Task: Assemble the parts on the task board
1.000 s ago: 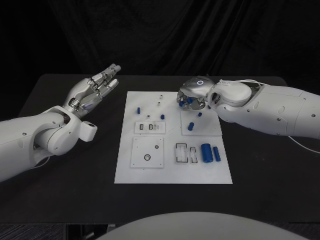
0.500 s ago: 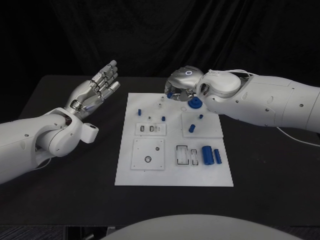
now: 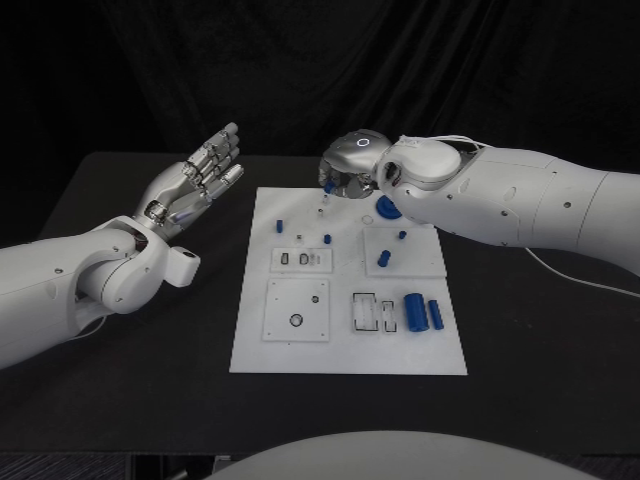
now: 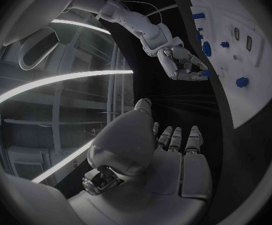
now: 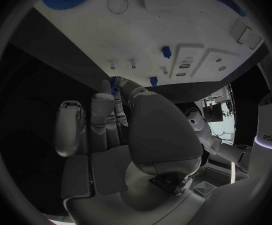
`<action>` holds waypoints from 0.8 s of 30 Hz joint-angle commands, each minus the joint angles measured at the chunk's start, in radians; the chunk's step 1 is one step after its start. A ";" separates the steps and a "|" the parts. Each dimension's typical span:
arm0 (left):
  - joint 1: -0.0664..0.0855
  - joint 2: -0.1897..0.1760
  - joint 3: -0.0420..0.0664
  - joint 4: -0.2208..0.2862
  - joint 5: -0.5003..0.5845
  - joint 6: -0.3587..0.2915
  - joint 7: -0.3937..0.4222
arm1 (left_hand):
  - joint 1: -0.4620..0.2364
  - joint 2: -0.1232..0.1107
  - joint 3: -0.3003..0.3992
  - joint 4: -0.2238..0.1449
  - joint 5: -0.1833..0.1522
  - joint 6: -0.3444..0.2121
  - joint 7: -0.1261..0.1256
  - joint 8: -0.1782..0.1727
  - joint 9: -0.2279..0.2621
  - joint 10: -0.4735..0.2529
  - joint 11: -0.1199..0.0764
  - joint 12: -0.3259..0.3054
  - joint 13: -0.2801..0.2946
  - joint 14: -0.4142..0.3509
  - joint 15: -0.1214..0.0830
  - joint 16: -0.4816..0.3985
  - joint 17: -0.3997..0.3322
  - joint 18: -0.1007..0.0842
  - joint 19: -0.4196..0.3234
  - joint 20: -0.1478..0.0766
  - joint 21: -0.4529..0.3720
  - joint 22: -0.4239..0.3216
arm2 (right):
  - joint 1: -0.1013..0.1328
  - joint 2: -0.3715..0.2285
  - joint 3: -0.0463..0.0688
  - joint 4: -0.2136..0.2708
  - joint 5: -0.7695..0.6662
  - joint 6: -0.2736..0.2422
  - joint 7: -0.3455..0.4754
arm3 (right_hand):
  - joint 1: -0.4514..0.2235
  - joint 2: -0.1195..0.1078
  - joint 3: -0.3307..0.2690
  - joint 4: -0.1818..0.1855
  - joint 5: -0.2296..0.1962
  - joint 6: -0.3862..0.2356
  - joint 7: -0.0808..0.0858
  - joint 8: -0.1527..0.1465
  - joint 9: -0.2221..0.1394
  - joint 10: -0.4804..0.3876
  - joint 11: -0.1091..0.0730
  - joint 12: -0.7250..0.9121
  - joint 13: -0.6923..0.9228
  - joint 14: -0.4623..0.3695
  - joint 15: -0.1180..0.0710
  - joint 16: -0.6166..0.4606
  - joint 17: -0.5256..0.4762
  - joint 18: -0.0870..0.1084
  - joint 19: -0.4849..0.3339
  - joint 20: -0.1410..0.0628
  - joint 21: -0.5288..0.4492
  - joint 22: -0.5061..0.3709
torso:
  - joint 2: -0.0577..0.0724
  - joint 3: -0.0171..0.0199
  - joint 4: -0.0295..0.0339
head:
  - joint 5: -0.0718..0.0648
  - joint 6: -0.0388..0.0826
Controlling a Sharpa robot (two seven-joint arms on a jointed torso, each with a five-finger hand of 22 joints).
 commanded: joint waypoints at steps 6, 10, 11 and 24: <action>0.003 0.006 0.001 -0.002 0.004 0.018 0.099 | 0.013 0.001 0.007 -0.001 0.006 0.008 0.004 -0.001 0.001 -0.004 0.004 -0.003 -0.001 -0.002 -0.001 -0.004 -0.002 0.018 0.001 0.005 -0.002 -0.001 | -0.005 0.016 0.001 -0.032 -0.023 0.030 -0.014 | -0.003 0.004 0.000 0.000 -0.008 0.002 0.006 -0.007 0.104 -0.007 0.003 -0.009 -0.002 -0.004 0.001 0.000 -0.003 -0.019 -0.003 0.004 -0.003 0.021 | 0.000 -0.0003 -0.0006 | -0.005 0.002; 0.003 0.010 0.001 -0.004 0.004 0.021 0.099 | 0.015 0.002 0.008 -0.002 0.008 0.014 0.009 0.000 0.002 -0.004 0.007 -0.003 -0.001 -0.002 0.000 -0.004 -0.002 0.018 0.001 0.005 -0.002 -0.001 | -0.010 0.024 0.001 -0.047 -0.025 0.036 -0.013 | -0.003 0.004 0.000 0.000 -0.009 0.001 0.006 -0.009 0.105 -0.011 0.004 -0.014 -0.003 -0.006 0.001 -0.002 -0.005 -0.019 -0.004 0.004 -0.004 0.021 | 0.000 0.0002 -0.0020 | -0.003 0.002; 0.003 0.011 0.001 -0.005 0.004 0.022 0.099 | 0.015 0.002 0.008 -0.002 0.008 0.014 0.009 0.000 0.002 -0.004 0.007 -0.003 -0.001 -0.002 0.000 -0.004 -0.002 0.018 0.001 0.005 -0.002 -0.001 | -0.012 0.027 0.001 -0.051 -0.025 0.036 -0.012 | -0.003 0.005 0.000 0.000 -0.009 0.000 0.006 -0.009 0.106 -0.012 0.004 -0.015 -0.003 -0.006 0.001 0.000 -0.003 -0.019 -0.003 0.005 -0.004 0.022 | 0.000 0.0006 -0.0020 | -0.003 0.003; 0.003 0.011 0.001 -0.005 0.004 0.024 0.096 | 0.017 0.002 0.010 -0.003 0.009 0.026 0.018 0.002 0.004 -0.003 0.011 -0.003 -0.001 -0.002 0.002 -0.004 -0.002 0.018 0.001 0.005 -0.002 0.000 | -0.027 0.052 0.001 -0.095 -0.026 0.037 -0.007 | -0.005 0.005 0.000 0.002 -0.010 0.001 0.006 -0.010 0.107 -0.014 0.004 -0.017 -0.004 -0.007 0.001 -0.002 -0.006 -0.020 -0.001 0.005 -0.001 0.026 | 0.000 -0.0006 -0.0027 | -0.004 -0.002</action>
